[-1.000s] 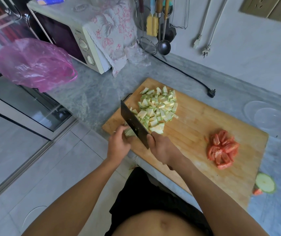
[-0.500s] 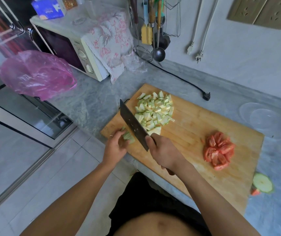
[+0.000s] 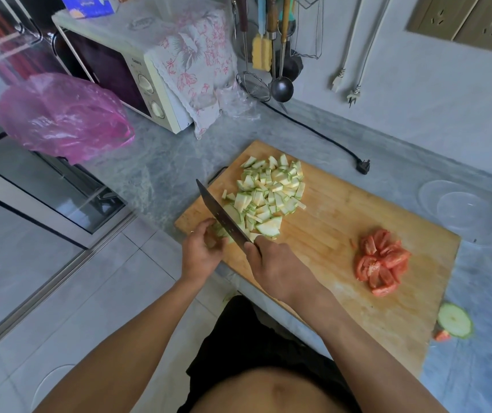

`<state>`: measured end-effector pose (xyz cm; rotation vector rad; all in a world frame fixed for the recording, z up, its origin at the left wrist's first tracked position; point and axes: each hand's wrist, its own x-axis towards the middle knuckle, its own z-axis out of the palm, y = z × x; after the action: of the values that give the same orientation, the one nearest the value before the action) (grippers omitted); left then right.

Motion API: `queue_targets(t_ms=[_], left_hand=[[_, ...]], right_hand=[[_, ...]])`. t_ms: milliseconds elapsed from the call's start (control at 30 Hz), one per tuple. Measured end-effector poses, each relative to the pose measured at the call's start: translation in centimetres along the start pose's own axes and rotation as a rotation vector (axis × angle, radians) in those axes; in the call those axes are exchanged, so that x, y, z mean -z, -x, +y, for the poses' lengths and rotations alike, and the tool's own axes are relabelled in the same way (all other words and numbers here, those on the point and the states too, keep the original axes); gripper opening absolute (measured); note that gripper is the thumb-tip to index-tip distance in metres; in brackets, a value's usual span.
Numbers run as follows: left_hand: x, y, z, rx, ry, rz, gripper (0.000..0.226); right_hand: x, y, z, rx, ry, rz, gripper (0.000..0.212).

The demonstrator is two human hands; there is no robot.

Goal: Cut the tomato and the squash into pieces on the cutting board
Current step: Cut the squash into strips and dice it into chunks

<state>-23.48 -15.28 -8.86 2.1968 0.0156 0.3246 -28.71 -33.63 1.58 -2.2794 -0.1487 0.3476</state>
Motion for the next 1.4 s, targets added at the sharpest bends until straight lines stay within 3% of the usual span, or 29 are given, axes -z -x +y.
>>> queue_targets(t_ms=[567,933,1267,1400], left_hand=[[-0.1,0.0,0.5,0.031,-0.043,-0.008,0.052],[0.2,-0.3,0.6,0.145,-0.016,-0.109,0.048],[-0.2,0.2,0.4,0.072,0.008,-0.029,0.047],[-0.5,0.3,0.9,0.083,0.080,-0.006,0.043]], right_hand=[[-2.8,-2.3,0.5,-0.059,0.136,-0.080,0.026],[0.8,-2.6,2.4,-0.233,-0.269,-0.141,0.038],[0.6,-0.1,0.6,0.027,-0.044,0.019,0.034],[0.4,0.4,0.4,0.027,0.009,0.007,0.032]])
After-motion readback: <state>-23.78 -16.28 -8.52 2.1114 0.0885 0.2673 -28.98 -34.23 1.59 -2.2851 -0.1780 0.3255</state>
